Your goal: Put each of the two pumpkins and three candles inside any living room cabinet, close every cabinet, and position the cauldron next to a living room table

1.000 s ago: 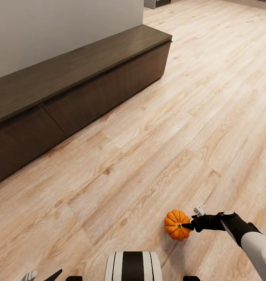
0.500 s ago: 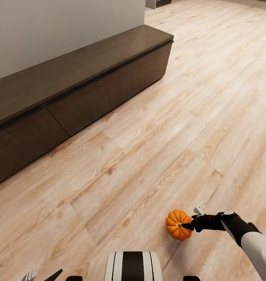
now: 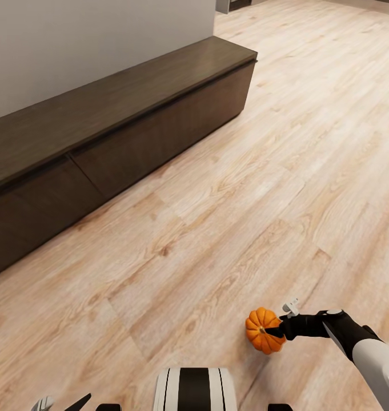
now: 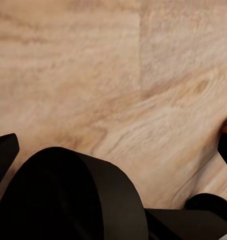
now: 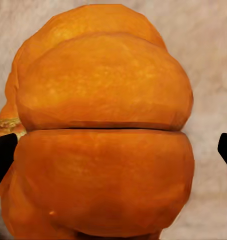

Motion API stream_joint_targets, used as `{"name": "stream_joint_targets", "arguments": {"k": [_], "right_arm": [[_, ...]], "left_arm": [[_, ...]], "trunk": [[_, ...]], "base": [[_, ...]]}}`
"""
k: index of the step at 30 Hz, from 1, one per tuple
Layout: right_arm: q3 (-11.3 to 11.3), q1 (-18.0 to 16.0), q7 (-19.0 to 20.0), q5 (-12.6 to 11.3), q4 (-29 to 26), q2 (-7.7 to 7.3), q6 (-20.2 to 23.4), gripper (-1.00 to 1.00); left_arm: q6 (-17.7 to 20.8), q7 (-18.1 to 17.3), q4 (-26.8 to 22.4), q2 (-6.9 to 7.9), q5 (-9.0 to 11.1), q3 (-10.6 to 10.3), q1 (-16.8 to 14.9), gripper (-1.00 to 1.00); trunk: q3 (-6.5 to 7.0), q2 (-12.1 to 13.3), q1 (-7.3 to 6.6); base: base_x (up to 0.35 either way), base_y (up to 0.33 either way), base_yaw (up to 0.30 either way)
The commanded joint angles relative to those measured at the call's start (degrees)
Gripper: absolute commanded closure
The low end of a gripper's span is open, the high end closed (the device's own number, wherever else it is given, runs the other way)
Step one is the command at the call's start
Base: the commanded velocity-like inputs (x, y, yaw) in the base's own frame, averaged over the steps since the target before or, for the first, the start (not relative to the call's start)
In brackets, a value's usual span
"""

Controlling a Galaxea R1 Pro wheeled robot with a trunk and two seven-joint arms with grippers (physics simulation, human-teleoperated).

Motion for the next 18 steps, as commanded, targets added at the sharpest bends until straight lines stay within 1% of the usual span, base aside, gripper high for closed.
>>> {"name": "stream_joint_targets", "arguments": {"k": [1, 9, 10, 18], "right_arm": [[-0.70, 0.01, -0.91, 0.42, -0.17, 0.00, 0.56, -1.00], [-0.73, 0.01, -0.92, 0.41, -0.17, 0.00, 0.56, -1.00], [-0.75, 0.01, -0.91, 0.40, -0.17, 0.00, 0.56, 1.00], [-0.78, 0.01, -0.97, 0.39, -0.17, 0.00, 0.55, 1.00]], "left_arm": [[0.25, -0.19, 0.06, -0.01, -0.02, 0.14, -0.05, -1.00], [0.22, -0.19, 0.06, -0.01, -0.06, 0.16, -0.05, -1.00], [0.21, -0.19, 0.04, -0.01, -0.06, 0.16, -0.05, -1.00], [0.24, -0.19, 0.05, -0.01, -0.06, 0.16, -0.05, -1.00]], "trunk": [[-0.03, -0.01, 0.01], [-0.03, -0.01, 0.01], [-0.03, -0.01, 0.01], [-0.03, -0.01, 0.01]], "base": [[0.025, 0.106, 0.000], [0.007, 0.028, 0.000], [0.001, 0.004, 0.000], [0.000, 0.000, 0.000]]}}
